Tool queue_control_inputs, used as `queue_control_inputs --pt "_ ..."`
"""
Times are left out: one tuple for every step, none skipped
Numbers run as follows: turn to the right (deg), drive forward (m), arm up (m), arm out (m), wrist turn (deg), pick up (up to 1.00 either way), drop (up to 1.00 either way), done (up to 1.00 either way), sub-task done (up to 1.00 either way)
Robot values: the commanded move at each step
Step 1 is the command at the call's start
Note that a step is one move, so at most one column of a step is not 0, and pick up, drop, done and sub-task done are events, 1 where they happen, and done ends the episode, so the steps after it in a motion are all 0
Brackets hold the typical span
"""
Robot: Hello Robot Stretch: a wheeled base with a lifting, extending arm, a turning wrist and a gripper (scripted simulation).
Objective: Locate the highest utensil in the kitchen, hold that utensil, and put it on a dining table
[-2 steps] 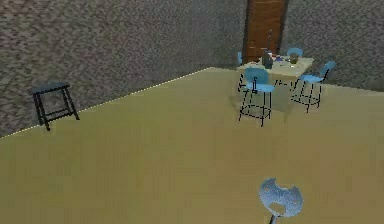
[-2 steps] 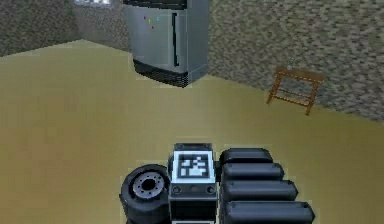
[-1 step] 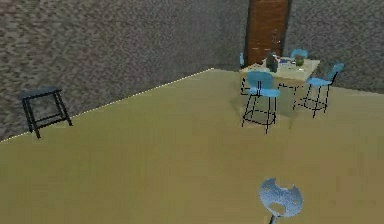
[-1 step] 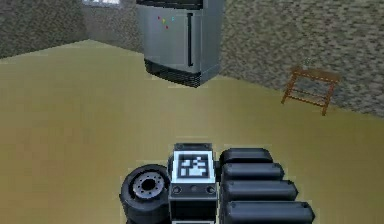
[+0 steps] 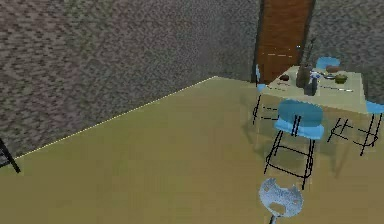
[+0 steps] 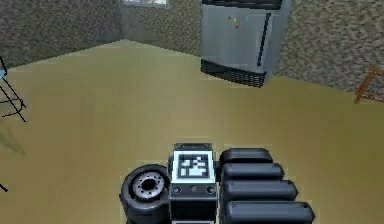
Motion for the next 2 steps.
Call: queue_control_inputs --pt "3.0 0.00 0.00 0.00 0.0 0.00 0.00 0.00 0.00" --pt "0.0 1.00 0.00 0.00 0.0 0.00 0.00 0.00 0.00"
